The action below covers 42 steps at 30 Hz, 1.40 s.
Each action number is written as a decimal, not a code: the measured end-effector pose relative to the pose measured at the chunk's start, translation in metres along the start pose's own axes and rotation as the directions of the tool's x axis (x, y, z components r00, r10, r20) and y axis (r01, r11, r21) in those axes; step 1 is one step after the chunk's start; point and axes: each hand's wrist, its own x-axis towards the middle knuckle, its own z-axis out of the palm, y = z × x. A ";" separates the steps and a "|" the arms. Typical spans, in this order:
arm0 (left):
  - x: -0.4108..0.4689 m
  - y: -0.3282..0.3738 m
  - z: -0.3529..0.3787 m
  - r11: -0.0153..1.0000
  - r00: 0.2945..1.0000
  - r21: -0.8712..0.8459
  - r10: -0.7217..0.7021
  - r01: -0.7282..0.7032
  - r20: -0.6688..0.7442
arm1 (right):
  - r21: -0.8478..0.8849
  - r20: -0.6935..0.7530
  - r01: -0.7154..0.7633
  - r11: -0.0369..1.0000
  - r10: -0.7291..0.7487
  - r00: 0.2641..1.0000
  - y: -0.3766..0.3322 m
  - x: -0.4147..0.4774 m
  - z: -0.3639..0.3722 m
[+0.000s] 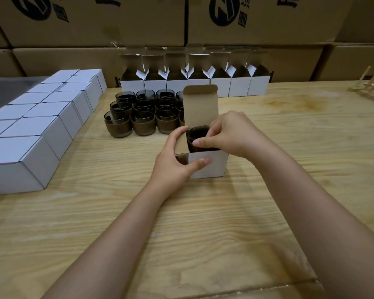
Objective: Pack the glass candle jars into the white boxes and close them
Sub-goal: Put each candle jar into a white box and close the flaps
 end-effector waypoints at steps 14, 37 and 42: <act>0.003 -0.004 0.002 1.000 1.000 -0.001 0.023 -0.023 -0.013 | -0.228 -0.088 -0.200 0.953 0.184 0.979 -0.016 0.004 0.028; -0.001 0.002 0.002 1.000 1.000 -0.003 0.003 -0.003 -0.022 | 0.986 -0.028 0.026 0.167 0.009 1.000 0.050 -0.003 0.060; 0.000 -0.003 0.006 0.992 0.996 -0.107 -0.067 0.061 -0.055 | 0.985 -0.017 0.007 0.173 0.053 0.998 0.046 0.000 0.060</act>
